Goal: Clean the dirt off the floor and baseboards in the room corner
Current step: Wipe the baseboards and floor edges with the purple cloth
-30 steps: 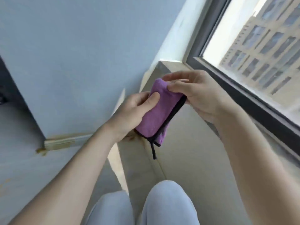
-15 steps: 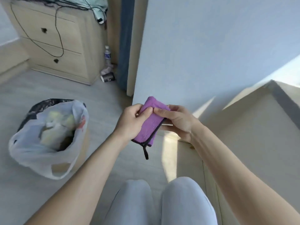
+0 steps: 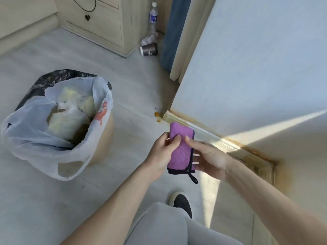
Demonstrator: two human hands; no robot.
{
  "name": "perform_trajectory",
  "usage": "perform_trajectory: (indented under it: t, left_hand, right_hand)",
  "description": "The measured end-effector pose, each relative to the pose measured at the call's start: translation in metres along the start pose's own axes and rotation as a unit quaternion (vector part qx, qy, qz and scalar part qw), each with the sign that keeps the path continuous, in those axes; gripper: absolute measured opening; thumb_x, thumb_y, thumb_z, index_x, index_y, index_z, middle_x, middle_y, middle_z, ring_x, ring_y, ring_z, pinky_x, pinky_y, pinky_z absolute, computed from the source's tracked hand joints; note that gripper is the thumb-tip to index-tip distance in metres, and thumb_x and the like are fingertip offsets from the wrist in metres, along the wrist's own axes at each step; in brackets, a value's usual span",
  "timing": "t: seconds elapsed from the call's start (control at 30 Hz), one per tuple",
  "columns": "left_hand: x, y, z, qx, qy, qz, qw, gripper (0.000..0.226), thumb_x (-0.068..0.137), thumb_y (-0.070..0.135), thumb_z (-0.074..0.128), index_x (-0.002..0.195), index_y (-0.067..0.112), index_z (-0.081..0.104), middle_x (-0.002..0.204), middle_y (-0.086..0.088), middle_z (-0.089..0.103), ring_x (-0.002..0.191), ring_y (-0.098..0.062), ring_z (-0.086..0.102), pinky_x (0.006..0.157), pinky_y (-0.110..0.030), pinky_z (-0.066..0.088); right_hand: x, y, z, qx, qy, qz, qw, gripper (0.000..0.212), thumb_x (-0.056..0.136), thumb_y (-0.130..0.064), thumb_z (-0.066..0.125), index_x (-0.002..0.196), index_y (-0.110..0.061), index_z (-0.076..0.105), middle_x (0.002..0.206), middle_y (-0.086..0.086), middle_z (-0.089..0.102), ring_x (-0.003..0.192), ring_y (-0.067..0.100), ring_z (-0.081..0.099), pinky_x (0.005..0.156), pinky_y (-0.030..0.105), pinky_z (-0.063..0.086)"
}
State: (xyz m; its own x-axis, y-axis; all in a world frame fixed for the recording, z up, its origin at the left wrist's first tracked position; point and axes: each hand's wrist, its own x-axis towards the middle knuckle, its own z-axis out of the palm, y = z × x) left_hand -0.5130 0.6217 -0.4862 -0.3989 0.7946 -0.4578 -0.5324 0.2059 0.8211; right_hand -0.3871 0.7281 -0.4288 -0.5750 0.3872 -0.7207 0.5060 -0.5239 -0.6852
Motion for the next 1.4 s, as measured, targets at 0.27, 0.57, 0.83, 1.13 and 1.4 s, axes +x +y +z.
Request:
perform_trajectory:
  t: [0.27, 0.57, 0.83, 1.13, 1.4]
  left_hand:
    - [0.078, -0.074, -0.112, 0.307, 0.218, -0.054, 0.925, 0.029, 0.099, 0.031, 0.064, 0.127, 0.025, 0.067, 0.129, 0.001, 0.069, 0.113, -0.019, 0.067, 0.1, -0.031, 0.05]
    - [0.132, -0.095, -0.213, 0.624, 0.217, -0.089, 0.745, 0.083, 0.099, 0.045, 0.06, 0.165, 0.03, 0.012, 0.173, -0.001, 0.005, 0.158, -0.018, 0.011, 0.124, -0.036, 0.024]
    - [0.164, -0.073, -0.269, 0.67, 0.187, -0.225, 0.683, 0.122, 0.065, 0.094, 0.056, 0.157, 0.053, -0.013, 0.169, 0.004, -0.026, 0.156, -0.04, -0.013, 0.123, -0.063, 0.005]
    - [0.17, -0.074, -0.275, 0.686, 0.181, -0.188, 0.679, 0.127, 0.057, 0.103, 0.041, 0.161, 0.046, -0.005, 0.172, -0.008, -0.013, 0.151, -0.054, 0.003, 0.121, -0.065, 0.016]
    - [0.184, -0.043, -0.29, 0.655, 0.125, -0.238, 0.706, 0.079, 0.09, 0.085, 0.016, 0.16, 0.05, 0.015, 0.172, -0.006, 0.001, 0.147, -0.054, 0.023, 0.12, -0.061, 0.027]
  right_hand:
    - [0.141, 0.067, -0.016, -0.198, 0.165, -0.027, 0.966, 0.006, 0.09, -0.016, 0.075, 0.094, -0.014, 0.072, 0.092, 0.007, 0.076, 0.088, 0.029, 0.072, 0.081, 0.043, 0.061]
    - [0.297, 0.075, 0.03, -0.644, 0.066, -0.337, 0.684, 0.041, 0.086, -0.025, 0.067, 0.126, -0.013, 0.062, 0.113, 0.005, 0.063, 0.104, 0.03, 0.055, 0.086, 0.041, 0.046]
    - [0.353, 0.124, 0.023, -0.687, -0.073, -0.422, 0.587, 0.067, 0.108, -0.045, 0.035, 0.164, -0.01, 0.02, 0.171, 0.009, 0.019, 0.159, 0.026, 0.008, 0.13, 0.045, 0.007]
    - [0.362, 0.125, 0.021, -0.699, -0.088, -0.4, 0.586, 0.072, 0.105, -0.047, 0.039, 0.164, -0.011, 0.02, 0.171, 0.008, 0.017, 0.159, 0.025, 0.009, 0.128, 0.047, 0.012]
    - [0.364, 0.125, 0.025, -0.714, -0.074, -0.402, 0.568, 0.077, 0.1, -0.046, 0.041, 0.164, -0.011, 0.016, 0.17, 0.008, 0.017, 0.159, 0.026, 0.013, 0.128, 0.047, 0.012]
